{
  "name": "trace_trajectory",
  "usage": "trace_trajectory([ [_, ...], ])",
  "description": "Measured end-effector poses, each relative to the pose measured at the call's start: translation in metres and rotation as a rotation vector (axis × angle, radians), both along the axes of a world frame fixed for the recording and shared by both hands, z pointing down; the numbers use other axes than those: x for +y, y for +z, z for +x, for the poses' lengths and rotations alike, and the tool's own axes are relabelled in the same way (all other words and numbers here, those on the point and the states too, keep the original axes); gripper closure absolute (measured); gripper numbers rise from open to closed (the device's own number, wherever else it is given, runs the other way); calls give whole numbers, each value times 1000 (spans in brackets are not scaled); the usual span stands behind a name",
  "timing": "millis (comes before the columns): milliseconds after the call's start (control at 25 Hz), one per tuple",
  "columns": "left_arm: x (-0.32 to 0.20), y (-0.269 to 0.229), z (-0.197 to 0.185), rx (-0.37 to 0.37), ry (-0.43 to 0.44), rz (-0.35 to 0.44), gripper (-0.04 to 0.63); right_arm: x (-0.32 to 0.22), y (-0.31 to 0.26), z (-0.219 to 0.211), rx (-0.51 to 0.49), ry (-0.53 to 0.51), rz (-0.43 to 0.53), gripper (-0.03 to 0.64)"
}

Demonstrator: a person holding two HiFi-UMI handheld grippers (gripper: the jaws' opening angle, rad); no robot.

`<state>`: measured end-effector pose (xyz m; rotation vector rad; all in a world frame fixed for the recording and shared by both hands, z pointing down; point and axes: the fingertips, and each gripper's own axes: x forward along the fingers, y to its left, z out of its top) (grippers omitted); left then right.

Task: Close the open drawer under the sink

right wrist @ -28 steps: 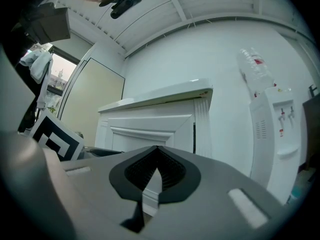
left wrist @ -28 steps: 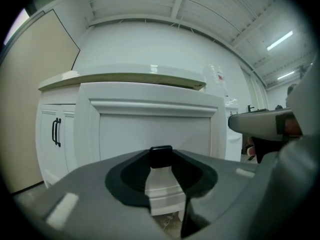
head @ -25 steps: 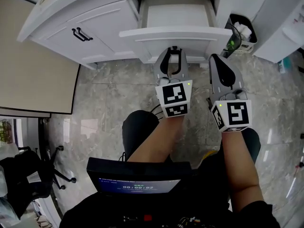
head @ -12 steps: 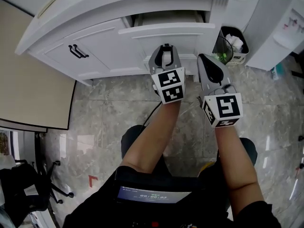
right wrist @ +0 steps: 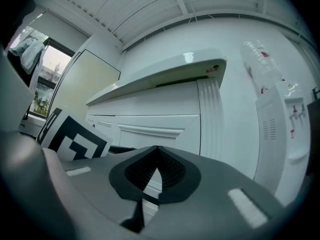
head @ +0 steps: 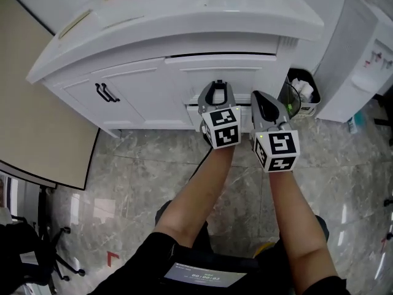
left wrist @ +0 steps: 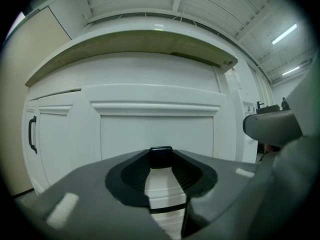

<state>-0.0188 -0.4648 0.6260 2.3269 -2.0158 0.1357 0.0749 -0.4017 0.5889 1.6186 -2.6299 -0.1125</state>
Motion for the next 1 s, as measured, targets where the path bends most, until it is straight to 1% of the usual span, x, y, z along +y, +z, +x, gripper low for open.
trace_trajectory([
  [80,-6,0,-2,9,0,-11,471,-4,2,-5,9,-3,-11,594],
  [200,-8,-1,-3,11,-9,1,469,-9,2,-7,7,-4,-19,594],
  [360,-7,-3,-1,37,23,-4,469,-7,-4,-6,7,1,-12,594],
  [480,6,-8,-7,74,33,0,442,0,-7,-4,7,1,-11,592],
  [600,32,-28,-8,96,49,23,440,14,-21,0,-12,-5,-9,592],
  [680,50,-53,-4,83,72,29,452,25,-44,4,-29,-5,-7,594],
  [720,59,-72,0,62,89,35,532,31,-61,7,-34,-1,-7,594],
  [760,70,-94,4,34,111,41,595,38,-81,9,-35,3,-10,594],
  [840,94,-143,12,-19,154,45,595,54,-129,11,-29,2,-25,594],
  [1000,142,-268,14,-33,180,23,595,88,-255,13,-27,-11,-56,594],
])
